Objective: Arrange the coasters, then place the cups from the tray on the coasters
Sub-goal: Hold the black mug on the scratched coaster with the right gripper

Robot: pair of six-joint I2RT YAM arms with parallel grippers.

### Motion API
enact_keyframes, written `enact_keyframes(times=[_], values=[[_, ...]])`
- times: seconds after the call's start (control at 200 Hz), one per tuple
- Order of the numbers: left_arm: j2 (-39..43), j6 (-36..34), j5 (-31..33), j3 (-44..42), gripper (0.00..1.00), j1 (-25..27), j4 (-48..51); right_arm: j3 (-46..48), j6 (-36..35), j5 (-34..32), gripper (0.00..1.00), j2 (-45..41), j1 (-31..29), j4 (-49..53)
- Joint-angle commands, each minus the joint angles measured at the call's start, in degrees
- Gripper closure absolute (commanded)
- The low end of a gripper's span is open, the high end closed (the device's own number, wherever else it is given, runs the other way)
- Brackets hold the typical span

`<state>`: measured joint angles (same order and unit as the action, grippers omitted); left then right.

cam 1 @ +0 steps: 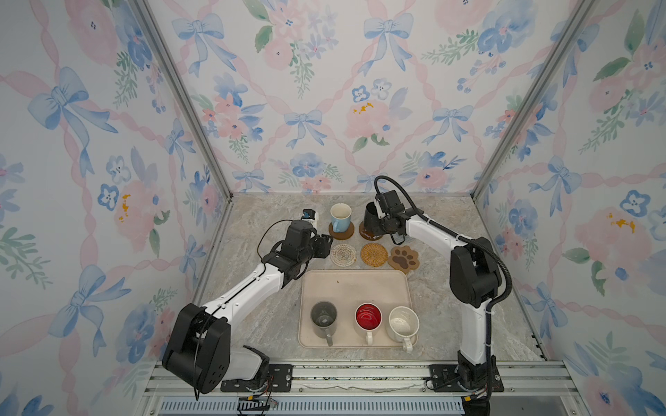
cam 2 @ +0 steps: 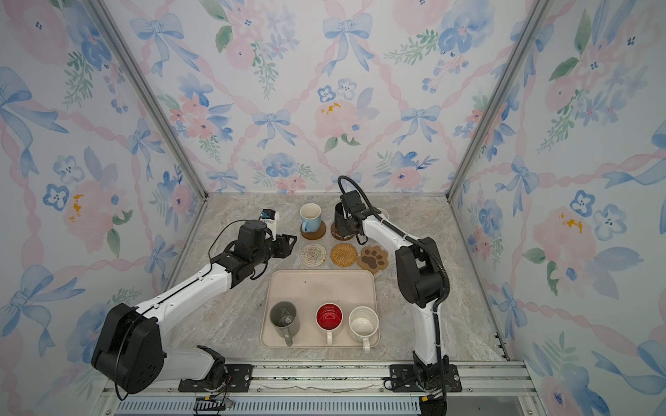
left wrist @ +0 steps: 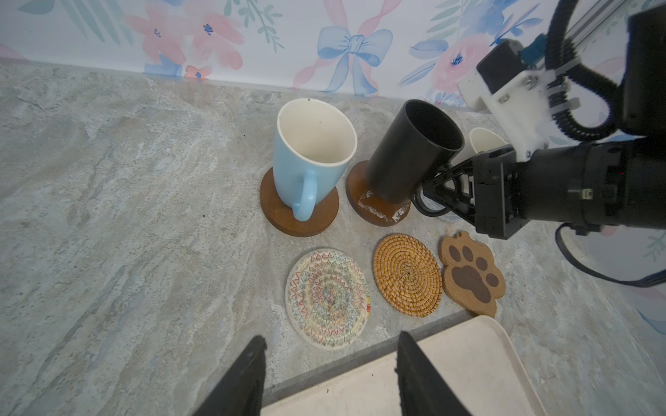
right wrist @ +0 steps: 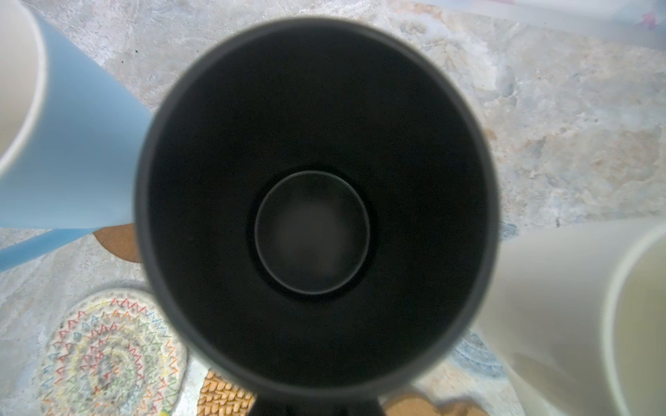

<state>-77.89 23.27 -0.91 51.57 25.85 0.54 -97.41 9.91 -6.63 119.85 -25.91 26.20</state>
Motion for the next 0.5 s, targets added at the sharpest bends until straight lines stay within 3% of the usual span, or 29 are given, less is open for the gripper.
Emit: enact_keyframes(times=[0.0,0.495], values=[[1.09,0.82,0.51,-0.78,0.45,-0.36,0.63,-2.71,-1.31,-2.05,1.00,-0.04,0.27,-4.83],[1.16,0.90,0.49,-1.23,0.45,-0.36,0.69,-2.45,-1.94,-2.59,1.00,1.74,0.16,-5.16]])
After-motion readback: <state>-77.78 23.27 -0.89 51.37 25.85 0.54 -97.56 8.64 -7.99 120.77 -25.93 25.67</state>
